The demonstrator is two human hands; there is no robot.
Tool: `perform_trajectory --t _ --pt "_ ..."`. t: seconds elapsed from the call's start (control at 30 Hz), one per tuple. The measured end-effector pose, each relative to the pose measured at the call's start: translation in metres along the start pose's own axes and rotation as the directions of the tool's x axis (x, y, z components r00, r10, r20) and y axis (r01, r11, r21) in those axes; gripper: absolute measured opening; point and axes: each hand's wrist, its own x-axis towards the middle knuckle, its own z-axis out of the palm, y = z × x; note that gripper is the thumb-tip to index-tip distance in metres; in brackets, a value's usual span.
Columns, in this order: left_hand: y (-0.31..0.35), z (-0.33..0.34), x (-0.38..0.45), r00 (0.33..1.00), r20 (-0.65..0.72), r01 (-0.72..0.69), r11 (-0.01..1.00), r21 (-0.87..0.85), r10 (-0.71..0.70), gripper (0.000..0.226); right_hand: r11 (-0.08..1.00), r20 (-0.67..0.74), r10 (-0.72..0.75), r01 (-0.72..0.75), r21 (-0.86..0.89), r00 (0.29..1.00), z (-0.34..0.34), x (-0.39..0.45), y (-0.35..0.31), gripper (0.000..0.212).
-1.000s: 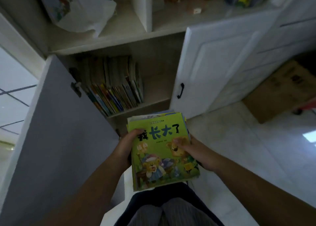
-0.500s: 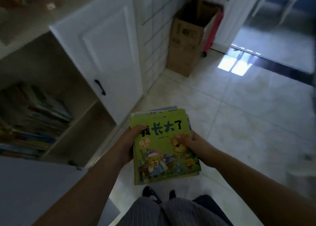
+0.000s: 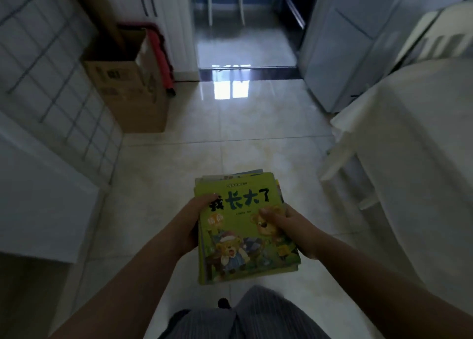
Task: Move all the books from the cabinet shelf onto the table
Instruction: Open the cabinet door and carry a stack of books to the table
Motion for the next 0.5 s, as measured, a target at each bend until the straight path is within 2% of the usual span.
perform_trajectory --t 0.17,0.33,0.5 --pt "-0.031 0.118 0.03 0.994 0.109 -0.015 0.992 0.126 0.001 0.032 0.997 -0.122 -0.042 0.05 0.066 0.992 -0.106 -0.06 0.02 0.044" --pt "-0.063 0.209 0.052 0.981 0.195 -0.023 0.981 0.194 -0.016 0.033 0.986 -0.31 0.0 0.052 0.161 0.951 -0.19 -0.1 0.052 0.071" --pt "-0.078 0.278 0.072 0.965 0.258 -0.034 0.956 0.291 -0.044 0.041 0.964 -0.436 0.026 0.092 0.248 0.9 -0.241 -0.124 0.08 0.077"
